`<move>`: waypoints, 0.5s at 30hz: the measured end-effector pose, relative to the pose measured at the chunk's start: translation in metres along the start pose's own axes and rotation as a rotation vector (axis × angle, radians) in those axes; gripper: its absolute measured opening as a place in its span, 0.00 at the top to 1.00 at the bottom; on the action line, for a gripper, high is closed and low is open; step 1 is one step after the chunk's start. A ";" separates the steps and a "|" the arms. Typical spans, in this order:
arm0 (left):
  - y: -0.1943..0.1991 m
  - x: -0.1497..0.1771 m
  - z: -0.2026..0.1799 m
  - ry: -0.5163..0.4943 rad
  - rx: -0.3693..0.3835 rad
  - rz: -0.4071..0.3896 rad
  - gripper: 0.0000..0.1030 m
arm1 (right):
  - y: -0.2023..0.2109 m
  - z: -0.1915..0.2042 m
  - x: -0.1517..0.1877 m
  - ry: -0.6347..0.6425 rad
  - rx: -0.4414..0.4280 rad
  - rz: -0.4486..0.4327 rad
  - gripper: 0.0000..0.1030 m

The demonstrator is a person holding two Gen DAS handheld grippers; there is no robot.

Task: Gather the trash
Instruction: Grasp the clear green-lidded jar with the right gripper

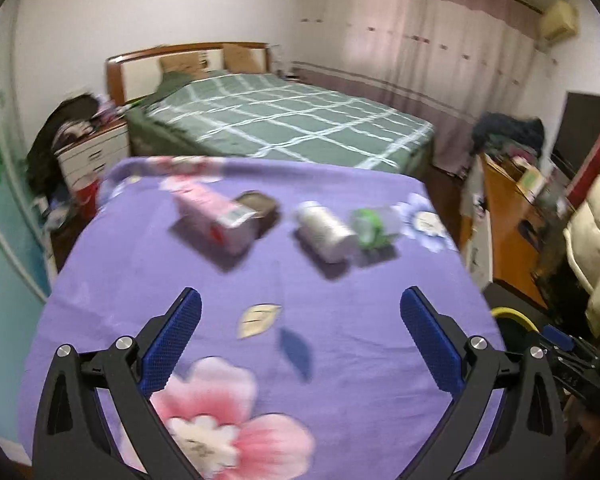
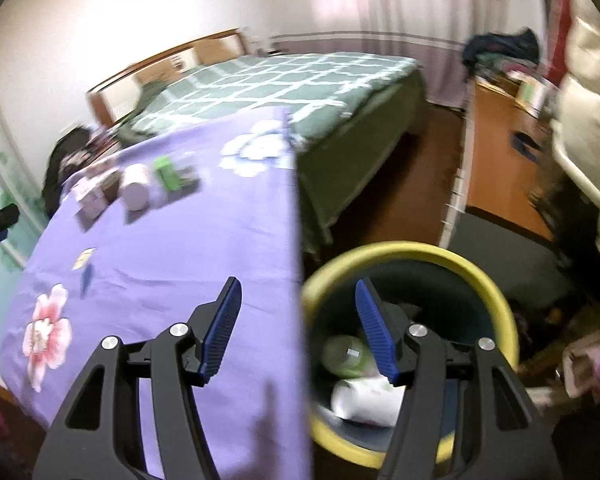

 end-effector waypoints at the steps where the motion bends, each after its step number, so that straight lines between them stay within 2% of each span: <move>1: -0.001 0.002 0.007 0.010 -0.006 0.000 0.05 | -0.005 0.011 -0.005 0.015 -0.014 0.004 0.45; 4: -0.003 0.005 0.028 0.027 -0.020 -0.004 0.05 | -0.022 0.052 -0.026 0.081 -0.059 0.011 0.45; 8: -0.009 0.006 0.040 0.037 -0.023 -0.008 0.05 | -0.040 0.089 -0.054 0.132 -0.091 -0.008 0.44; 10: -0.012 0.006 0.042 0.039 -0.022 -0.005 0.05 | -0.056 0.108 -0.072 0.160 -0.098 -0.014 0.35; 13: -0.014 0.005 0.045 0.049 -0.022 -0.002 0.05 | -0.081 0.126 -0.089 0.189 -0.105 -0.007 0.33; 15: -0.017 0.005 0.049 0.059 -0.024 0.001 0.05 | -0.106 0.137 -0.100 0.211 -0.078 0.007 0.28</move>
Point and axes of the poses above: each gripper's, at about its wrist camera, not at the fingertips, and y roughly against the way its jaws point, z to its left, x to its underside, the point moved 1 cm from there along -y, roughly the way its jaws point, and after that the axes turned 5 degrees about -y, right-handed, at the moved point
